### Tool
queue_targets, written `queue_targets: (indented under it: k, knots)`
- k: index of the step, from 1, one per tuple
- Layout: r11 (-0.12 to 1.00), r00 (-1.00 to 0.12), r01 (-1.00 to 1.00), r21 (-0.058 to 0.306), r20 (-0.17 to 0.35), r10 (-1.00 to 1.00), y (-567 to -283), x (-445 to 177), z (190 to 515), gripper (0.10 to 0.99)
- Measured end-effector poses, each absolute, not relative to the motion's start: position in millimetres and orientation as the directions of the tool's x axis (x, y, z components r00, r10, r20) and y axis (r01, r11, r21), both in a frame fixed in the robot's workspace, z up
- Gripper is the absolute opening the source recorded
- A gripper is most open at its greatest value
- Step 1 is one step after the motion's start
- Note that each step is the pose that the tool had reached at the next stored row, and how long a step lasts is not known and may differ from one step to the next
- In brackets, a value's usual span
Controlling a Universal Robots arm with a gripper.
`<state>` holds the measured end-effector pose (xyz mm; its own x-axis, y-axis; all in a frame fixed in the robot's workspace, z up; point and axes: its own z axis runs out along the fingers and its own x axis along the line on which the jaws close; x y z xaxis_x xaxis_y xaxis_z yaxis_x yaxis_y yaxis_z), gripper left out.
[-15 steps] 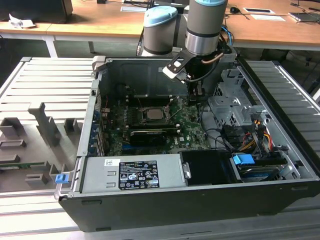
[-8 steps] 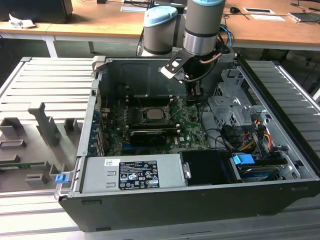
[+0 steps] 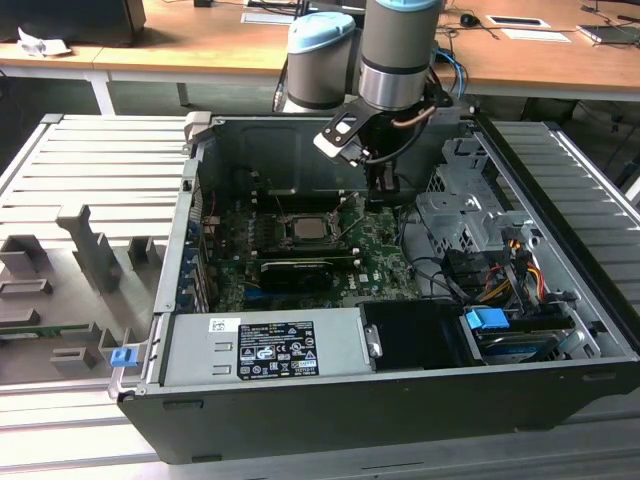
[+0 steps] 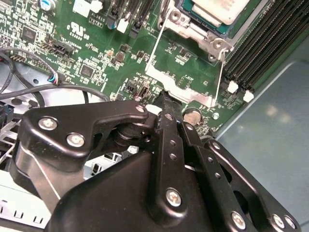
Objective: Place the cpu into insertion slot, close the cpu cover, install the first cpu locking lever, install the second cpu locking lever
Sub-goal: 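Close the cpu cover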
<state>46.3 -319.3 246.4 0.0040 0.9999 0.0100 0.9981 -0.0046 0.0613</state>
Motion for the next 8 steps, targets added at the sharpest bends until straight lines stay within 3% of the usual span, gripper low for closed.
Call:
queue_targets:
  k: [8]
  knots:
    - [-0.005,0.004,0.998,0.061,0.01,1.0,-319.3,38.7,246.4,0.106]
